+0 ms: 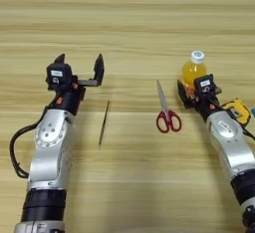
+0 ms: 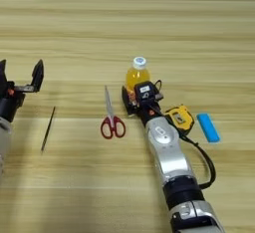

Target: Move the objects on the table

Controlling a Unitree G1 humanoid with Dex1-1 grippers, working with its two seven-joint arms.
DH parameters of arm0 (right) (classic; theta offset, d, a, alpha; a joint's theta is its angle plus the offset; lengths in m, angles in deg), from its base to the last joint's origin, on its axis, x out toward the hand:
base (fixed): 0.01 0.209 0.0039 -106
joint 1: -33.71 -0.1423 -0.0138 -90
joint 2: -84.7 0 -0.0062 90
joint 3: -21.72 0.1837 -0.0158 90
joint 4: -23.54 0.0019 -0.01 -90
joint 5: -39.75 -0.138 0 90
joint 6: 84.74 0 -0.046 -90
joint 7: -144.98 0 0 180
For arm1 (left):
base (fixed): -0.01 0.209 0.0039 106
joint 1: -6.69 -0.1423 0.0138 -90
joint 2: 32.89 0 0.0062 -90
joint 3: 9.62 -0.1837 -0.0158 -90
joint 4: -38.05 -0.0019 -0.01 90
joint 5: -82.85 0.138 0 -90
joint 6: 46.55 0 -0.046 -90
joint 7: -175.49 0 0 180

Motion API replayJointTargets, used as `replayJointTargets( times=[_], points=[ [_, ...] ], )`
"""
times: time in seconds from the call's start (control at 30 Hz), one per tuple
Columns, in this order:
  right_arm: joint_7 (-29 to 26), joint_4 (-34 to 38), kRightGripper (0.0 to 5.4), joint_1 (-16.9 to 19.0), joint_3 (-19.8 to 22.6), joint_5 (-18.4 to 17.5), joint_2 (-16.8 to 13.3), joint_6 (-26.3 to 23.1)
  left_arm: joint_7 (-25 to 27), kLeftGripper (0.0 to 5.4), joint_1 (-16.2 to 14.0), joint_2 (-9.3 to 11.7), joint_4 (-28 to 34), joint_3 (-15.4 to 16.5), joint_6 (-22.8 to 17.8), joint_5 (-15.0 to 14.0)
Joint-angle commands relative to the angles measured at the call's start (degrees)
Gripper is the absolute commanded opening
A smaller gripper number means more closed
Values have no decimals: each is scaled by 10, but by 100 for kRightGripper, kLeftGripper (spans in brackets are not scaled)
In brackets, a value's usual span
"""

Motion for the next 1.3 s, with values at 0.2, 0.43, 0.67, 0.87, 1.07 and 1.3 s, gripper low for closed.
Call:
replayJointTargets(
  times=[0.2,0.43,0.67,0.87,1.07,1.3],
  points=[
    [-9,-4,348,-10,-4,-6,6,3,-4,540,8,3,-5,0,5,9],
    [-20,0,366,-3,-8,-8,10,-10,-5,540,8,4,-4,1,4,9],
    [-19,10,447,0,-4,-11,10,-11,-5,540,8,5,-6,2,5,9],
    [-14,20,514,2,5,-12,6,-11,-5,540,8,6,-7,1,6,9],
    [-15,40,539,15,10,-14,-1,-15,-7,540,7,6,-5,1,5,10],
    [-18,82,539,51,18,-19,-14,-35,-10,540,4,4,0,-2,4,10]
  ],
)
